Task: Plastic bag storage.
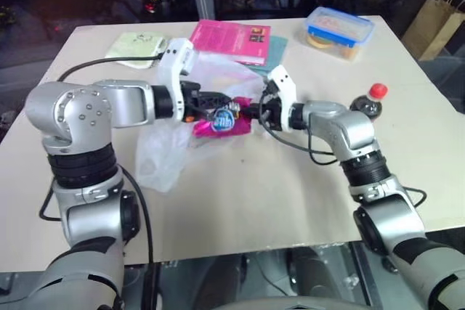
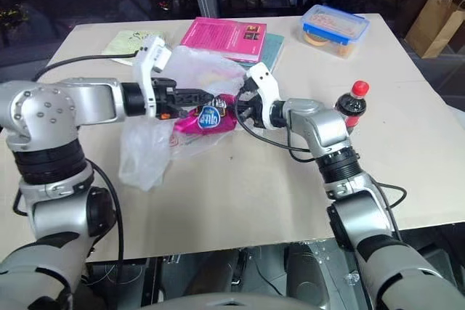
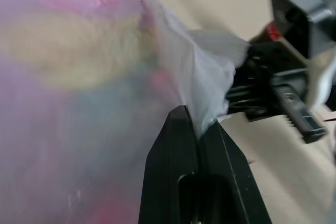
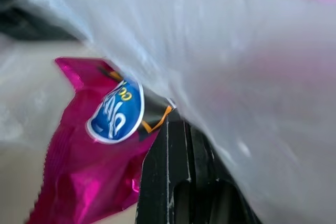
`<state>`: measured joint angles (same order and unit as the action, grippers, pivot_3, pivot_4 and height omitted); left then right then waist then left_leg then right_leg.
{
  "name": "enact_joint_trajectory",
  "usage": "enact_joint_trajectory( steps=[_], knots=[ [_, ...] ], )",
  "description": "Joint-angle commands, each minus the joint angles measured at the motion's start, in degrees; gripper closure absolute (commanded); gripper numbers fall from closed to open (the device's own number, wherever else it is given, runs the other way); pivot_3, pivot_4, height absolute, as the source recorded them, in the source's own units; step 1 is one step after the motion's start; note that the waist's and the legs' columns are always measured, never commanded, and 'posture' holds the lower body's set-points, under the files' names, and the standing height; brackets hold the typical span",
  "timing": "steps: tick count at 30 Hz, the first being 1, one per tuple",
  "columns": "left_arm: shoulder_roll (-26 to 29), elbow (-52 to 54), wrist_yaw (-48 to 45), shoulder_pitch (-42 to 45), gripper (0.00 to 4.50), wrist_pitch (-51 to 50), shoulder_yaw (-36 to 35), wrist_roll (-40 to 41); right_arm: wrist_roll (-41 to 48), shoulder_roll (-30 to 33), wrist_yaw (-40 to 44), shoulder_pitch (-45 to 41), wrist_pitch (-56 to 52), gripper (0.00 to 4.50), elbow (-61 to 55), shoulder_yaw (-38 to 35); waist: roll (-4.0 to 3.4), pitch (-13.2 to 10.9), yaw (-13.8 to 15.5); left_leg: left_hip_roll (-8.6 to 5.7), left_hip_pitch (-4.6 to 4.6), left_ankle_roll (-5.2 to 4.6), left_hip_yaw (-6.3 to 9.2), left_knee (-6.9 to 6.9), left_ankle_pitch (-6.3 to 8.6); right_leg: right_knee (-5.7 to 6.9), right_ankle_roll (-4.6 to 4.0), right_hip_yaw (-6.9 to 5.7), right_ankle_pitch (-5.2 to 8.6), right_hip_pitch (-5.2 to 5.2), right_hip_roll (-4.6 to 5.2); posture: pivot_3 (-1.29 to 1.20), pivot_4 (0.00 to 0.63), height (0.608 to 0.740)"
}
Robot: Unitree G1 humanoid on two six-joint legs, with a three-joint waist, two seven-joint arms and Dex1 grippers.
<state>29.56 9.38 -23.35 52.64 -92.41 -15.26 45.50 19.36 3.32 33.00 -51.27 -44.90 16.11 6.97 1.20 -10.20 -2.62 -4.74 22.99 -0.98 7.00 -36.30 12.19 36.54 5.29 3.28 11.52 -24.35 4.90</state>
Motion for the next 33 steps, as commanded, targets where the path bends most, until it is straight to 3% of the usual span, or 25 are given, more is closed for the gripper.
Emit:
enact_joint_trajectory(
  steps=[1,5,8,13,18,20,21,25,33],
  knots=[
    [-2.22,0.55,3.69,1.53,4.50,-0.09,-2.45,2.97,-1.98,-8.74,-10.97,-3.20,4.12,4.48,4.06,-1.84,0.00,0.00,-0.23,0.01,0.02,0.02,-0.05,0.01,-0.01,0.08,-0.03,0.06,0.02,-0.10,0.00,0.00,0.150,0.740],
    [-6.26,-0.63,9.10,1.04,4.50,-0.09,-5.51,6.27,-3.29,-17.64,-19.05,-8.06,18.44,4.48,19.99,-5.52,0.03,0.02,0.19,-0.02,0.04,0.05,-0.19,0.00,-0.03,0.27,-0.10,0.18,0.03,-0.26,0.02,0.00,0.150,0.740],
    [-9.74,-1.44,14.03,1.04,4.50,-0.09,-8.70,8.12,-4.25,-17.75,-16.49,-8.87,22.19,3.58,23.14,-3.12,0.03,0.02,0.28,-0.09,0.03,0.03,-0.15,-0.04,-0.02,0.20,-0.14,0.13,-0.01,-0.19,0.06,0.00,0.150,0.740],
    [-13.66,-4.96,19.54,3.12,4.50,0.31,-16.28,4.82,-1.86,-9.25,-7.28,-0.71,14.38,1.24,2.16,2.11,0.04,0.03,-0.37,0.00,0.24,0.06,-0.15,-0.03,-0.03,0.25,-0.16,0.11,0.00,-0.43,-0.01,0.00,0.150,0.740],
    [-13.16,-9.21,20.08,5.41,4.50,5.62,-17.74,1.57,1.36,3.10,-4.66,8.69,1.36,1.24,-23.25,1.85,0.04,0.03,0.25,-0.06,0.80,0.06,0.00,-0.37,-0.03,0.28,-0.15,-0.14,-0.02,-0.77,0.05,0.00,0.150,0.740],
    [-12.29,-9.60,18.76,5.48,4.50,8.29,-15.47,0.32,0.91,6.93,-4.68,11.26,-1.51,0.28,-29.09,2.87,0.04,0.03,0.35,-0.11,0.84,0.06,0.01,-0.47,-0.03,0.31,-0.18,-0.17,-0.06,-0.77,0.07,0.00,0.150,0.740],
    [-11.74,-9.64,17.84,5.43,4.50,9.71,-13.83,-0.38,0.98,8.19,-4.99,12.56,-2.85,0.11,-32.02,3.03,0.05,0.04,0.25,-0.11,0.84,0.06,0.00,-0.48,-0.03,0.31,-0.19,-0.18,-0.06,-0.77,0.08,0.00,0.150,0.740],
    [-11.64,-10.61,14.83,6.91,4.50,12.26,-11.53,-0.09,1.18,11.99,-8.95,17.78,-7.94,0.04,-46.73,0.05,0.04,0.04,0.39,0.00,0.82,0.12,0.03,-0.43,-0.06,0.37,-0.26,-0.24,-0.09,-0.80,0.00,0.00,0.150,0.740],
    [-10.49,-15.17,11.25,9.67,4.50,15.29,-9.22,-0.61,-11.07,24.07,-21.45,26.96,-15.42,0.04,-66.51,-7.96,0.05,0.05,1.12,-0.06,0.83,0.11,-0.02,-0.45,-0.07,0.35,-0.26,-0.25,-0.09,-0.78,0.05,0.00,0.150,0.740]
  ],
)
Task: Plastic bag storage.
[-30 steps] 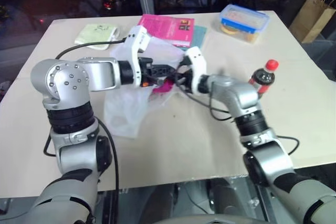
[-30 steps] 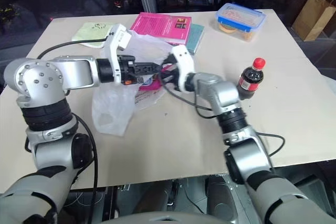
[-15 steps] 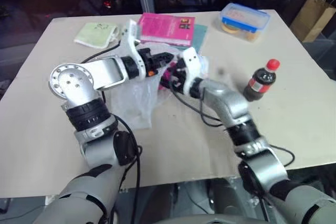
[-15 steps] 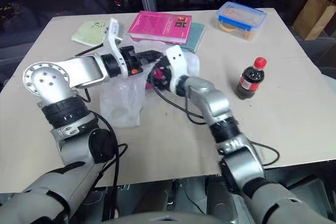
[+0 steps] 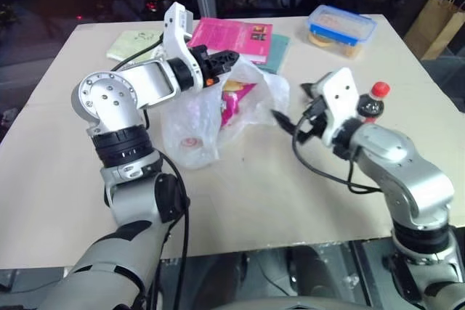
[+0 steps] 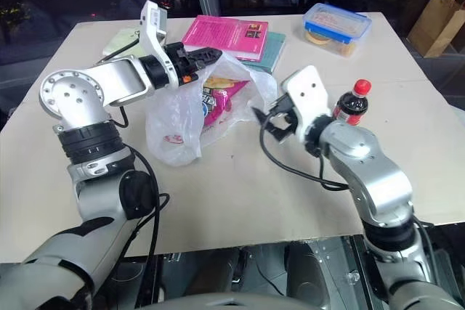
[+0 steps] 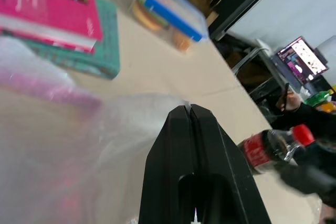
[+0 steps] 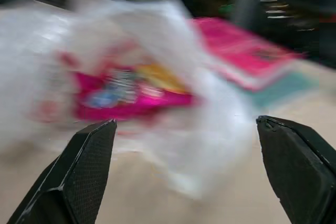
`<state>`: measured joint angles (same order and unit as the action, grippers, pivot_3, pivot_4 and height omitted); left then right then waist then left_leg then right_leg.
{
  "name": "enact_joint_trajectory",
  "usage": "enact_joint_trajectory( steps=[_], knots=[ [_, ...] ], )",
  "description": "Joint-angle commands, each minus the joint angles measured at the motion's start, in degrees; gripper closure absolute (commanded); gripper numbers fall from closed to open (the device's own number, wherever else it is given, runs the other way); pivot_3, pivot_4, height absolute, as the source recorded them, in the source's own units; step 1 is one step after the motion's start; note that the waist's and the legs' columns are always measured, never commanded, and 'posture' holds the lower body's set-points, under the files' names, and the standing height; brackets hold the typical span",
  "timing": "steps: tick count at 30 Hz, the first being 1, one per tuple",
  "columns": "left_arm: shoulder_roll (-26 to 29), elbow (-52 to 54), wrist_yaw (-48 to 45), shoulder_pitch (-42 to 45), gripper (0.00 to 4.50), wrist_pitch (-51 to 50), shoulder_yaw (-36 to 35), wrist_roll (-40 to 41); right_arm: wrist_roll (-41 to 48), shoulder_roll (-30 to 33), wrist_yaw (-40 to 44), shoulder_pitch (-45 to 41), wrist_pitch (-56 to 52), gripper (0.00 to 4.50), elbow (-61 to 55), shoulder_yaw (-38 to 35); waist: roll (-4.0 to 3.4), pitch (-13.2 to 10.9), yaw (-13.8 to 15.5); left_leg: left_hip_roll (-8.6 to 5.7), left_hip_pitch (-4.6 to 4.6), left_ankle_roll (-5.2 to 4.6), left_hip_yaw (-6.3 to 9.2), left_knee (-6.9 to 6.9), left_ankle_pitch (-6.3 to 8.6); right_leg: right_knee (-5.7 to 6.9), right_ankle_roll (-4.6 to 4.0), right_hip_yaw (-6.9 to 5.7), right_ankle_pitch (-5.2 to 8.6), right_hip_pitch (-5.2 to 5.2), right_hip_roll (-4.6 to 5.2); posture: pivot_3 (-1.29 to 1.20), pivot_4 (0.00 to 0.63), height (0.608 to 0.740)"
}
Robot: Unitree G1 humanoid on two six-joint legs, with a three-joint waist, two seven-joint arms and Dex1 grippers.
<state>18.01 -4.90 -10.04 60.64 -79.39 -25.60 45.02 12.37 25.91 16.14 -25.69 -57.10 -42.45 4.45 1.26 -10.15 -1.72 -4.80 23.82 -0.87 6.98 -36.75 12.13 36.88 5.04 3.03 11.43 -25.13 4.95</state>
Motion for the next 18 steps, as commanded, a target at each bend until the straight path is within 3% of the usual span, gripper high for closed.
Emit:
enact_joint_trajectory(
  steps=[1,7,18],
  knots=[
    [1.16,-1.62,-2.44,1.59,4.50,2.76,1.68,-0.41,-4.67,0.80,-6.24,1.49,-4.49,0.04,-9.01,-7.20,0.00,0.00,0.14,0.00,0.01,0.00,-0.03,0.00,0.00,0.00,0.00,0.02,0.00,0.00,0.01,0.00,0.150,0.740],
    [1.58,-4.41,-4.43,1.89,4.50,5.12,3.92,-1.44,-9.46,-2.78,-13.09,2.80,-5.33,0.04,-9.55,-11.47,-0.01,0.00,0.10,0.02,-0.06,-0.01,-0.12,-0.01,-0.01,0.02,0.01,0.11,-0.01,0.02,-0.01,0.00,0.150,0.740],
    [1.63,-3.80,-5.14,1.28,4.50,4.88,4.01,-1.34,-9.79,-11.24,-15.68,5.64,-1.17,0.04,1.37,-15.12,-0.01,0.00,0.18,0.02,-0.04,-0.01,-0.10,-0.01,-0.01,0.02,0.00,0.12,-0.01,0.01,0.00,0.00,0.150,0.740]
  ],
)
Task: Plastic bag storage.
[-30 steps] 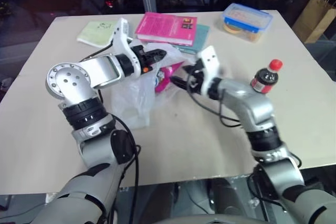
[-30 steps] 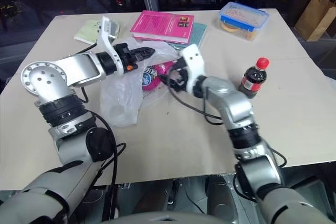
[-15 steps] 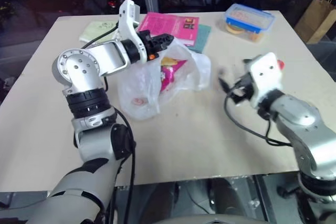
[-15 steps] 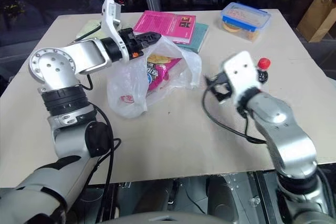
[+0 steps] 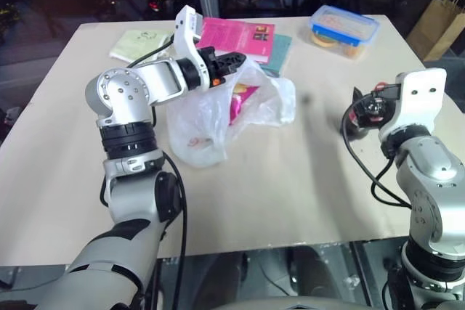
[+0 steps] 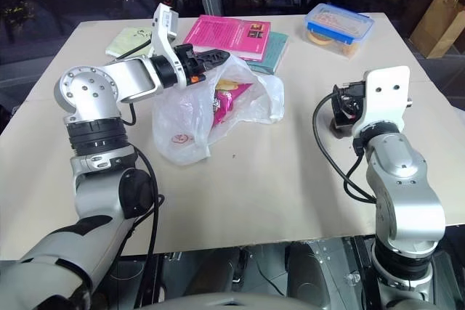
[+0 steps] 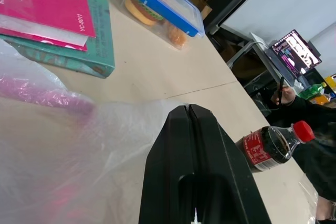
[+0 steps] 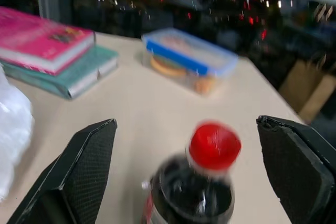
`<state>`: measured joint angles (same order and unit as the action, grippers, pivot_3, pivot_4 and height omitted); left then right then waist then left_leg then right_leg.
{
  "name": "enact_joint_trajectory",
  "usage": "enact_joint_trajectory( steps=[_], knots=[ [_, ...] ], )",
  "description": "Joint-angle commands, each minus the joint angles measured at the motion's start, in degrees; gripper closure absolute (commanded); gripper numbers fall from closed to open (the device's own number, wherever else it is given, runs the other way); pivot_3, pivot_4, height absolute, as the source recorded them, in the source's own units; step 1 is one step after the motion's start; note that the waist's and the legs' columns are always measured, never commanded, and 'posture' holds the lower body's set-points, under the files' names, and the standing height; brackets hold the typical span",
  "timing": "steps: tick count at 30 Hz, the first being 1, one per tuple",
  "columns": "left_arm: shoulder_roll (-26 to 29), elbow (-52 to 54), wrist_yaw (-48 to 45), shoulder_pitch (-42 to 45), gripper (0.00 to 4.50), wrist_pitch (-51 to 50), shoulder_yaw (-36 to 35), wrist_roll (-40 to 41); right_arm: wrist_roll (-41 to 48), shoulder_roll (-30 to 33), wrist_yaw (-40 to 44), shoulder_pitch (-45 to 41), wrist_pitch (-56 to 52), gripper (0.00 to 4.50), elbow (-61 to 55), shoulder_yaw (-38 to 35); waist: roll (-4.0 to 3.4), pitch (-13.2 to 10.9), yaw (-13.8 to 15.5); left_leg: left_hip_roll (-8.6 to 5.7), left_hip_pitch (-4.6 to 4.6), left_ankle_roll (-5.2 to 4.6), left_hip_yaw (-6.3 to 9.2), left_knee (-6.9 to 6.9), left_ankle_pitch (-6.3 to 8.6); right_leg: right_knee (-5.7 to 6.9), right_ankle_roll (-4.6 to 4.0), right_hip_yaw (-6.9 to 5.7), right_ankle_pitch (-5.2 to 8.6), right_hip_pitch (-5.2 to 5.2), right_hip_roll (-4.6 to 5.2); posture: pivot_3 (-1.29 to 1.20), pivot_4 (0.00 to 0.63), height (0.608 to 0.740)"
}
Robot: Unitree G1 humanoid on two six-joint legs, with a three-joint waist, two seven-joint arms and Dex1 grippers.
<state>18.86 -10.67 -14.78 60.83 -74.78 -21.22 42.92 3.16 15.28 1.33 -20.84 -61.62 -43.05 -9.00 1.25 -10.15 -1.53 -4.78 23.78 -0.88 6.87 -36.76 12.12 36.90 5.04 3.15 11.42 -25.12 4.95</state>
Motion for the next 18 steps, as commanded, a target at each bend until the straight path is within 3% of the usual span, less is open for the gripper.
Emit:
enact_joint_trajectory(
  steps=[1,8,13,18],
  knots=[
    [0.71,2.26,-0.22,0.98,4.50,0.04,-0.51,0.88,-0.60,-0.97,-0.98,1.12,4.38,0.04,3.61,-2.00,0.00,0.00,-0.03,0.00,0.00,0.00,-0.01,0.00,0.00,0.00,0.00,0.00,0.00,0.00,0.00,0.00,0.150,0.740],
    [0.08,4.30,0.68,0.37,4.50,-0.89,-0.85,1.21,1.09,-3.49,-0.01,0.80,14.60,0.04,19.15,-4.36,-0.01,0.00,-0.33,0.00,-0.01,0.00,-0.02,0.00,0.00,0.01,0.00,0.02,0.00,0.00,0.00,0.00,0.150,0.740],
    [-0.69,4.84,1.07,0.76,4.50,-0.89,-1.08,1.43,1.68,-2.05,1.58,0.21,21.18,1.41,26.06,-4.31,0.00,0.01,-0.35,0.00,-0.04,0.00,0.00,-0.01,0.00,0.01,0.00,0.00,-0.01,0.05,0.00,0.00,0.150,0.740],
    [-0.91,4.78,1.39,1.38,4.50,-0.94,-1.50,1.54,2.69,-0.57,3.14,0.42,22.86,1.42,24.81,-4.31,-0.01,0.01,-0.37,-0.01,-0.07,0.00,0.02,-0.04,0.00,0.01,0.00,-0.01,-0.01,0.10,0.00,0.00,0.150,0.740]
  ],
)
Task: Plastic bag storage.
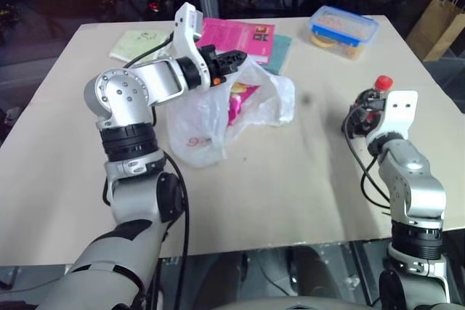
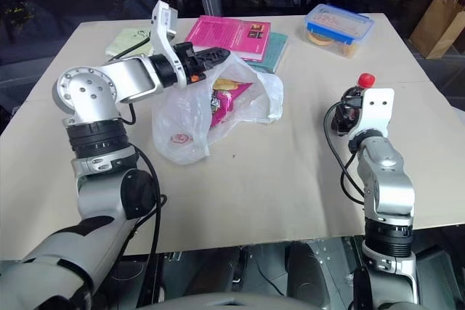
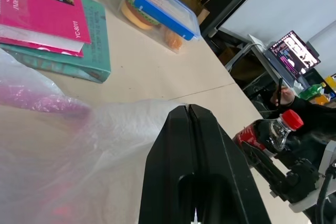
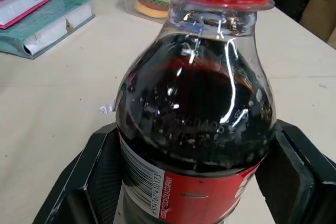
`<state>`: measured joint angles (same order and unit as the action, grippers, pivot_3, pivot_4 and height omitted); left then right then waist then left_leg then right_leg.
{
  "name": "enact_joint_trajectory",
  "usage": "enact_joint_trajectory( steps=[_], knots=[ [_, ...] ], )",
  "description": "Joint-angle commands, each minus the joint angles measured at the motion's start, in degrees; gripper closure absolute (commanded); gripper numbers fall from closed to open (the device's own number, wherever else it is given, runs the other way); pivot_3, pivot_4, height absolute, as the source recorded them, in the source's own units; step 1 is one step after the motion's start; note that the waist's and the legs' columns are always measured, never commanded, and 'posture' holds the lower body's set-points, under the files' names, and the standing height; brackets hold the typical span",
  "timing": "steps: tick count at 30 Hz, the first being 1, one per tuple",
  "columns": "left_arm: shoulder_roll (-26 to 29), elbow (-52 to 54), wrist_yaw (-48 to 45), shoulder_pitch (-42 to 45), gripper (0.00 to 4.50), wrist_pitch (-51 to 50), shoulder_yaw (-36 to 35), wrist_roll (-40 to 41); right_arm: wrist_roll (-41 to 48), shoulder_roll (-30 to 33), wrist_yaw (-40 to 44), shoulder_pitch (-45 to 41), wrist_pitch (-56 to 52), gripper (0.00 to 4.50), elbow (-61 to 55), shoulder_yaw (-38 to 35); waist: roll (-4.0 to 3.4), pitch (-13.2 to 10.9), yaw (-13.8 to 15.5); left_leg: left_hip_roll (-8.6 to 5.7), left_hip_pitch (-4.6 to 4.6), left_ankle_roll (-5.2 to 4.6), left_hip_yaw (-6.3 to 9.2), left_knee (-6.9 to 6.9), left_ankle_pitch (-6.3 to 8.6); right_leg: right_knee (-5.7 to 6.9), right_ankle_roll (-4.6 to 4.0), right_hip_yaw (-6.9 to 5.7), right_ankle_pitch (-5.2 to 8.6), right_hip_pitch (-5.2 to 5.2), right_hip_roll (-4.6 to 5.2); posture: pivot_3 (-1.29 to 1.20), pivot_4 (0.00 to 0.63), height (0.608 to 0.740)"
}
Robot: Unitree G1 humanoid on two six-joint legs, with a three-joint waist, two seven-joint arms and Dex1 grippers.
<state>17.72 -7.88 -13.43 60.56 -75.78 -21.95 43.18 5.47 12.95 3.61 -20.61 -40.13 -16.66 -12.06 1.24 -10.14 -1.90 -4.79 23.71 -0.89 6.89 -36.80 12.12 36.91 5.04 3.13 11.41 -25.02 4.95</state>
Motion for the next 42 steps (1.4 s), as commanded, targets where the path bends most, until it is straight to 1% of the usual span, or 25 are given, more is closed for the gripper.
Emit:
enact_joint_trajectory(
  steps=[1,2,4,6,8,10,13,16,18,20,21,23,24,25,26,27,29,30,31,32,33,34,35,37,42],
  knots=[
    [0.23,1.35,0.16,2.29,4.50,-0.06,-1.22,1.47,4.90,2.46,5.44,1.11,0.32,1.42,-7.08,-0.69,0.00,0.00,-0.01,0.00,0.00,0.00,0.00,0.00,0.00,0.00,0.00,0.00,0.00,0.00,0.00,0.00,0.150,0.740],
    [0.27,0.86,0.23,2.76,4.50,-0.15,-1.56,1.61,8.32,2.92,8.80,1.75,-0.52,1.42,-11.11,-0.27,-0.03,-0.02,0.05,0.00,0.01,0.00,0.00,0.00,0.00,0.00,0.00,0.00,0.00,0.00,0.00,0.00,0.150,0.740],
    [0.53,-0.37,0.22,3.78,4.50,-0.15,-1.90,1.59,17.81,3.31,13.57,2.35,-7.25,1.42,-20.21,0.70,-0.05,-0.03,-0.15,0.01,0.06,0.00,0.03,0.01,0.00,-0.01,-0.01,-0.02,0.01,-0.04,-0.01,0.00,0.150,0.740],
    [0.94,-1.09,-0.11,4.40,4.50,-0.09,-1.80,1.39,24.02,2.36,14.03,1.82,-14.20,1.42,-24.26,1.91,-0.06,-0.04,-0.71,0.05,0.13,0.00,-0.01,0.05,0.01,-0.02,-0.01,0.03,0.01,-0.15,-0.04,0.00,0.150,0.740],
    [1.60,-1.95,-0.74,5.06,4.50,-0.05,-1.63,1.24,26.75,0.49,13.62,-0.39,-16.76,1.42,-24.91,4.85,-0.07,-0.04,-0.88,0.09,0.08,-0.01,-0.03,0.06,0.01,-0.01,0.00,0.06,0.01,-0.15,-0.08,0.00,0.150,0.740],
    [2.68,-2.28,-1.90,5.35,4.50,-0.24,-1.07,1.18,26.47,-1.20,13.56,-3.38,-17.16,1.42,-22.60,10.31,-0.07,-0.04,-0.86,0.09,0.04,-0.03,-0.03,0.05,0.02,0.04,0.00,0.05,0.00,-0.13,-0.09,0.00,0.150,0.740],
    [5.27,-0.97,-4.40,4.77,4.50,-2.25,-0.26,2.25,21.65,-3.15,13.68,-9.06,-15.13,1.42,-12.52,19.40,-0.07,-0.03,-0.65,0.07,-0.02,-0.09,-0.04,0.00,0.05,0.16,0.00,0.05,0.00,-0.11,-0.09,0.00,0.150,0.740],
    [7.23,1.00,-6.01,4.06,4.50,-4.03,0.06,3.34,19.08,-6.15,14.91,-14.54,-11.98,1.42,-1.84,24.06,-0.07,-0.03,-0.40,0.05,0.02,0.03,-0.03,-0.05,-0.02,0.16,-0.01,0.04,0.00,-0.12,-0.07,0.00,0.150,0.740],
    [8.66,3.22,-6.82,3.02,4.50,-5.38,0.65,3.89,17.54,-8.46,15.49,-17.64,-9.04,1.42,5.16,25.15,-0.07,-0.04,-0.51,0.04,0.09,0.04,-0.01,-0.06,-0.02,0.13,-0.02,0.04,-0.01,-0.15,-0.05,0.00,0.150,0.740],
    [11.58,7.22,-9.08,0.78,4.50,-6.16,2.40,4.41,17.36,-9.86,15.86,-19.14,-7.74,1.42,8.47,24.23,-0.07,-0.03,-0.59,0.02,0.12,0.04,0.02,-0.04,-0.02,0.12,-0.03,0.04,-0.01,-0.18,-0.04,0.00,0.150,0.740],
    [14.55,10.43,-12.03,-1.46,4.50,-5.73,4.27,4.87,18.81,-10.57,16.06,-18.75,-8.24,1.42,7.47,22.67,-0.07,-0.03,-0.58,0.04,0.12,0.04,0.01,0.00,-0.02,0.09,-0.03,0.06,-0.01,-0.20,-0.04,0.00,0.150,0.740],
    [17.98,13.82,-15.64,-4.05,4.50,-4.79,6.45,5.38,20.48,-11.36,16.33,-18.09,-8.82,1.42,5.96,20.94,-0.07,-0.04,-0.65,0.06,0.12,0.04,0.02,0.11,-0.02,0.03,-0.04,0.06,0.00,-0.24,-0.04,0.00,0.150,0.740],
    [21.68,17.46,-19.21,-6.73,4.09,-1.87,9.63,4.18,21.03,-11.15,16.24,-17.39,-9.58,1.42,4.49,20.30,-0.06,-0.03,-0.59,0.06,0.13,0.04,-0.01,0.18,-0.02,0.04,-0.05,0.06,0.00,-0.30,-0.03,0.00,0.150,0.740],
    [24.72,20.58,-22.42,-9.19,3.97,0.36,11.97,3.50,21.30,-10.67,16.14,-16.59,-10.28,1.42,2.99,19.96,-0.07,-0.04,-0.62,0.06,0.16,0.04,0.01,0.19,-0.02,0.02,-0.05,0.04,0.00,-0.32,-0.03,0.00,0.150,0.740],
    [27.36,23.50,-25.59,-11.77,3.71,2.76,13.75,3.05,21.87,-10.17,16.07,-15.58,-11.12,1.42,1.12,19.45,-0.07,-0.03,-0.64,0.07,0.16,0.05,-0.02,0.19,-0.02,0.02,-0.05,0.06,0.00,-0.33,-0.03,0.00,0.150,0.740],
    [29.36,25.78,-27.69,-14.07,3.29,4.96,14.95,2.46,22.83,-9.81,15.86,-14.37,-12.20,1.42,-0.94,18.57,-0.07,-0.03,-0.70,0.06,0.16,0.05,-0.05,0.27,-0.02,0.00,-0.06,0.08,0.01,-0.35,-0.01,0.00,0.150,0.740],
    [33.23,29.64,-30.89,-18.56,2.39,11.98,18.15,-1.56,24.44,-8.52,14.86,-11.68,-14.70,1.42,-5.28,16.33,-0.07,-0.03,-0.38,0.07,0.14,0.04,-0.13,0.36,-0.02,-0.05,-0.06,0.15,0.01,-0.39,-0.01,0.00,0.150,0.740],
    [34.65,31.00,-31.77,-20.68,1.99,15.53,20.08,-4.17,25.25,-7.49,14.01,-10.00,-16.35,1.42,-7.97,14.74,-0.07,-0.04,-0.25,0.07,0.14,0.04,-0.11,0.36,-0.02,-0.05,-0.07,0.12,0.01,-0.36,0.00,0.00,0.150,0.740],
    [36.56,32.71,-32.74,-23.03,1.51,20.94,24.30,-9.13,26.71,-6.18,12.87,-7.68,-18.76,1.42,-12.24,11.78,-0.07,-0.04,-0.14,0.07,0.14,0.04,-0.10,0.36,-0.02,-0.05,-0.06,0.10,0.01,-0.36,-0.01,0.00,0.150,0.740],
    [37.72,33.32,-33.58,-24.56,0.89,24.99,27.13,-12.72,27.77,-5.46,11.91,-6.35,-20.51,1.42,-14.99,9.81,-0.08,-0.04,-0.07,0.07,0.14,0.04,-0.10,0.36,-0.02,-0.05,-0.08,0.09,-0.01,-0.36,-0.01,0.00,0.150,0.740],
    [37.70,33.22,-32.56,-25.11,0.65,26.54,29.51,-15.41,28.71,-4.63,11.04,-5.07,-22.11,1.42,-17.73,8.01,-0.08,-0.04,-0.04,0.08,0.13,0.04,-0.10,0.36,-0.02,-0.06,-0.09,0.08,-0.01,-0.34,0.00,0.00,0.150,0.740],
    [37.92,32.41,-31.94,-25.25,0.11,28.96,31.96,-18.86,28.99,-4.22,10.11,-4.54,-23.15,1.42,-19.37,7.12,-0.08,-0.04,0.13,0.08,0.12,0.04,-0.12,0.36,-0.02,-0.05,-0.09,0.09,-0.02,-0.33,0.00,0.00,0.150,0.740],
    [38.04,31.55,-31.33,-25.26,0.00,31.10,33.99,-22.11,29.42,-4.09,9.24,-4.26,-24.03,1.42,-20.58,6.43,-0.07,-0.04,0.16,0.07,0.12,0.02,-0.15,0.36,-0.02,-0.05,-0.10,0.09,-0.02,-0.33,0.00,0.00,0.150,0.740],
    [37.87,29.89,-30.28,-25.09,0.00,34.99,37.71,-28.33,30.28,-4.23,7.50,-3.71,-25.83,1.42,-23.02,4.97,-0.08,-0.04,-0.08,0.08,0.11,-0.17,-0.20,0.33,0.08,-0.05,-0.11,0.11,-0.04,-0.32,-0.03,0.00,0.150,0.740],
    [34.40,25.13,-28.31,-22.83,0.00,39.01,42.71,-37.76,31.06,-5.48,3.86,-2.96,-28.35,1.42,-26.09,3.20,-0.08,-0.04,-0.51,0.32,0.04,-0.17,-0.30,0.34,0.08,0.01,-0.12,0.16,-0.04,-0.34,-0.25,0.00,0.150,0.740]
  ],
)
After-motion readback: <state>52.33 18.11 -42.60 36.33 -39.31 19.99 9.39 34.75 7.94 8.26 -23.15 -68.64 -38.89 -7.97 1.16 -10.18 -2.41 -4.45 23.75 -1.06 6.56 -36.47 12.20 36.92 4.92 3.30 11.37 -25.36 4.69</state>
